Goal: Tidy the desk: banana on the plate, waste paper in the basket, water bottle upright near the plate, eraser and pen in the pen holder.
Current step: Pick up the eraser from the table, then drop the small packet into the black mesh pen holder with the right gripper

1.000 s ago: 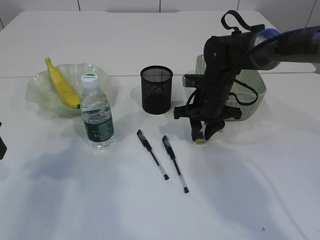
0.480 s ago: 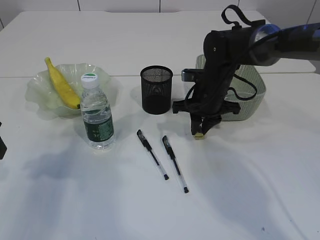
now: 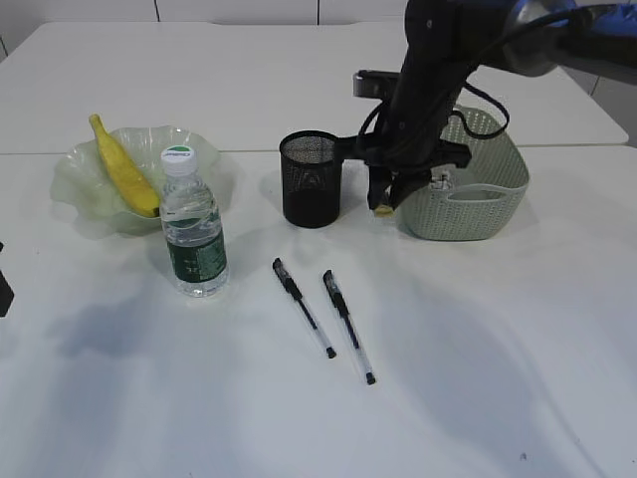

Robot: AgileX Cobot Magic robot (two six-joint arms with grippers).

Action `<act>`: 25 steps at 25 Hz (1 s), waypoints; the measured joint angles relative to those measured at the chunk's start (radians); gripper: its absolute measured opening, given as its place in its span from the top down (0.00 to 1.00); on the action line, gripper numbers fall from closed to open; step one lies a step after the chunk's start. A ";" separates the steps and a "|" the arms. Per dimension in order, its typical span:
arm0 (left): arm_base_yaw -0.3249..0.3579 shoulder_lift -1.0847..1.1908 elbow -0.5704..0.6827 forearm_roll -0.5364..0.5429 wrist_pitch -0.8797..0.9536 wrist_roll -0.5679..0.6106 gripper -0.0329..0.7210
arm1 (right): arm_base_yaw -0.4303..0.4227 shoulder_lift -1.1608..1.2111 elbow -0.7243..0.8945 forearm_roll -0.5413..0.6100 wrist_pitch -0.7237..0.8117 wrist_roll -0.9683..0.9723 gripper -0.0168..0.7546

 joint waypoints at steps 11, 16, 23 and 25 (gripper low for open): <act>0.000 0.000 0.000 0.000 -0.002 0.000 0.29 | 0.000 0.000 -0.185 0.046 0.007 -0.008 0.76; 0.000 0.000 0.000 0.000 -0.002 0.000 0.29 | 0.000 0.000 -0.188 0.087 -0.069 -0.008 0.76; 0.000 0.000 0.000 0.001 -0.002 0.000 0.29 | 0.000 0.000 -0.188 0.122 -0.211 -0.008 0.76; 0.000 0.000 0.000 0.001 -0.002 0.000 0.29 | 0.000 0.002 -0.188 0.126 -0.246 -0.008 0.76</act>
